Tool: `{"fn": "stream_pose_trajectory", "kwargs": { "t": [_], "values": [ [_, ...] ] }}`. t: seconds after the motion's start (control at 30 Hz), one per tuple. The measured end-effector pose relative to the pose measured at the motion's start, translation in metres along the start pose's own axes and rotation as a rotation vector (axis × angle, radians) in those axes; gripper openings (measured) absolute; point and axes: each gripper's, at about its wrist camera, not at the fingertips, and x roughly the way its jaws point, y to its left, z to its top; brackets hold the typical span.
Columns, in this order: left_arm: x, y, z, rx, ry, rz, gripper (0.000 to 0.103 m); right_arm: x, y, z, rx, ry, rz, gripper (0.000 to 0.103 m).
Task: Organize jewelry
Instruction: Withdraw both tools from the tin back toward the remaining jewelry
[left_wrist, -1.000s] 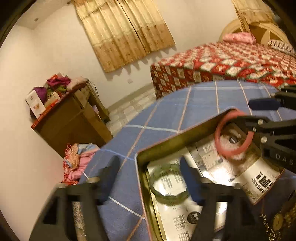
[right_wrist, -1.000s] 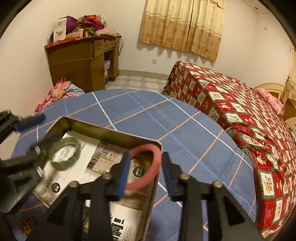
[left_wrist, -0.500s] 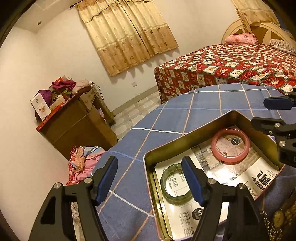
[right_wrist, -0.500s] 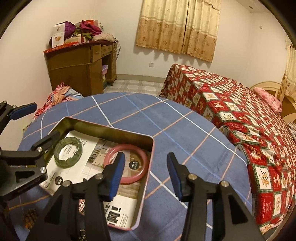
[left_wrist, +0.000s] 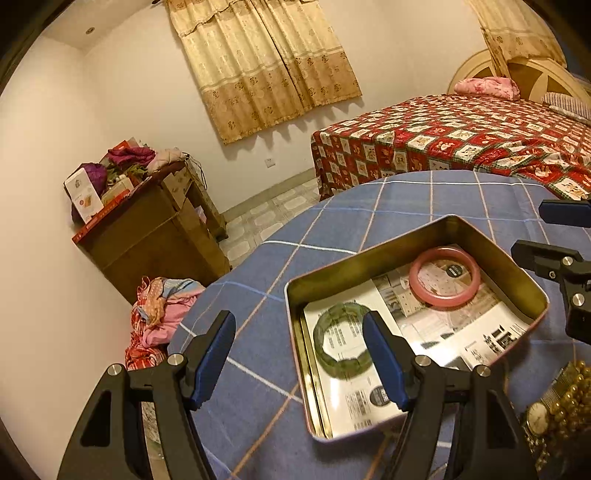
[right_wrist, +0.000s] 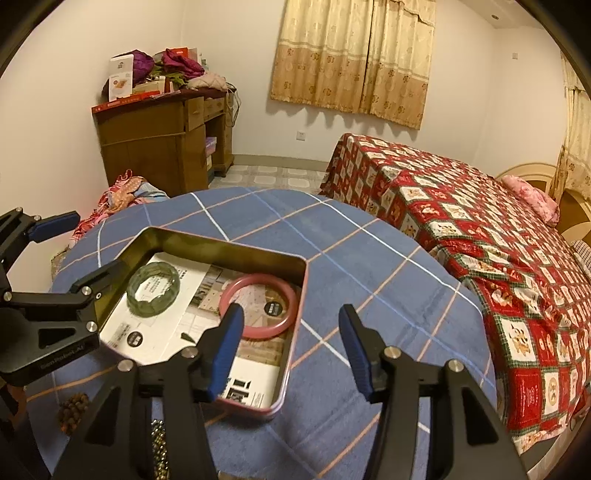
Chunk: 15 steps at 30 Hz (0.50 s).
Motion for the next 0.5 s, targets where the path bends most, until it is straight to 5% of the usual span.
{"fn": "stream_pose_trajectory", "kwargs": {
  "t": [0.5],
  "values": [
    [-0.037,0.008,-0.049,-0.058,0.043,-0.006,0.072,-0.036,-0.002,-0.045,0.012,0.006,-0.002,0.067]
  ]
}}
